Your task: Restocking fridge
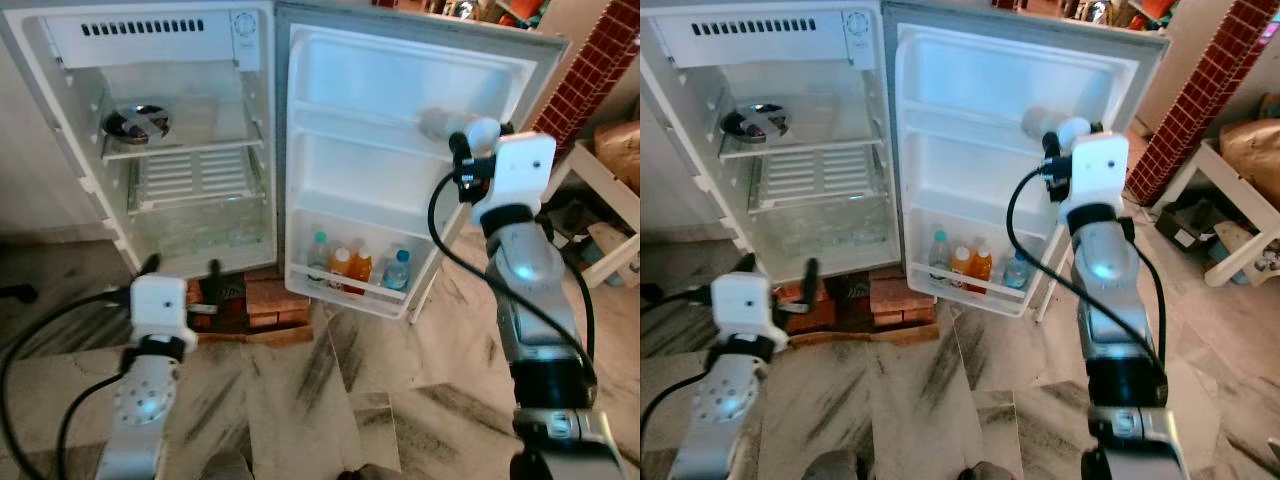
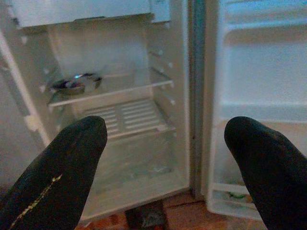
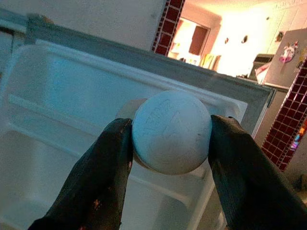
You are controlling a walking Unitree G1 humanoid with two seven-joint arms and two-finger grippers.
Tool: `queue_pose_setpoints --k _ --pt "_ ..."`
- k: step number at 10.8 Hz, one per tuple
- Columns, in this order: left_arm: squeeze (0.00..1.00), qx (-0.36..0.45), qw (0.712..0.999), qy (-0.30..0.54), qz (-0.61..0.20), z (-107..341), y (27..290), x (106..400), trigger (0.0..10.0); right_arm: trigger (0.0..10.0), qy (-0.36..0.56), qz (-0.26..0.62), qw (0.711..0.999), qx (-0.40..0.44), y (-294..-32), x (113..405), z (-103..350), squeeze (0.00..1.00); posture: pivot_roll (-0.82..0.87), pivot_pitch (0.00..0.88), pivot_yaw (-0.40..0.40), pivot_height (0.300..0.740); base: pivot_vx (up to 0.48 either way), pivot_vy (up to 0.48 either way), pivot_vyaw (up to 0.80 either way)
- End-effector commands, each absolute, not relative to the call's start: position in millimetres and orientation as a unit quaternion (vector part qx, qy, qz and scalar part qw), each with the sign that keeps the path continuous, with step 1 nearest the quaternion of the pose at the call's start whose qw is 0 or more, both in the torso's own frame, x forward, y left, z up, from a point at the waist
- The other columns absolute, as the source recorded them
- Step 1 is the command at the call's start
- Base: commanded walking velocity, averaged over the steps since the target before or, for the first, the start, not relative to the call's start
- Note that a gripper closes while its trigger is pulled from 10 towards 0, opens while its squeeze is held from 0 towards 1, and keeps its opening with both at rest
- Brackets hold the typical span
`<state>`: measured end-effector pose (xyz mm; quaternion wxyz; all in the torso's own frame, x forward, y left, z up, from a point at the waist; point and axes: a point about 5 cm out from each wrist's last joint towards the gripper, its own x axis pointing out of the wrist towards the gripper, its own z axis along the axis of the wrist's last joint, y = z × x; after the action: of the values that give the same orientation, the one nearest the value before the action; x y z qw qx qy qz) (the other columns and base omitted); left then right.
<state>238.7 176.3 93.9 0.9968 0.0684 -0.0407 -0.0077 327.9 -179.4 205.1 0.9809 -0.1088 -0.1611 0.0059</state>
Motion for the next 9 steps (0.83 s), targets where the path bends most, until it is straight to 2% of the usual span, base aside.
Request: queue_pose_setpoints --k 1,9 --pt "0.00 0.067 0.996 -0.050 -0.013 100.9 175.3 239.6 10.0 10.0 -0.204 0.003 0.973 -0.109 -177.2 322.4 220.7 0.00 0.15 0.046 -0.082 0.740 0.000 0.000 0.00" --pt "0.00 0.059 0.996 -0.054 -0.026 104.6 172.6 239.5 10.0 10.0 -0.227 -0.011 0.969 -0.101 -176.2 308.2 226.0 0.00 0.14 0.052 -0.075 0.740 0.268 0.000 0.00"
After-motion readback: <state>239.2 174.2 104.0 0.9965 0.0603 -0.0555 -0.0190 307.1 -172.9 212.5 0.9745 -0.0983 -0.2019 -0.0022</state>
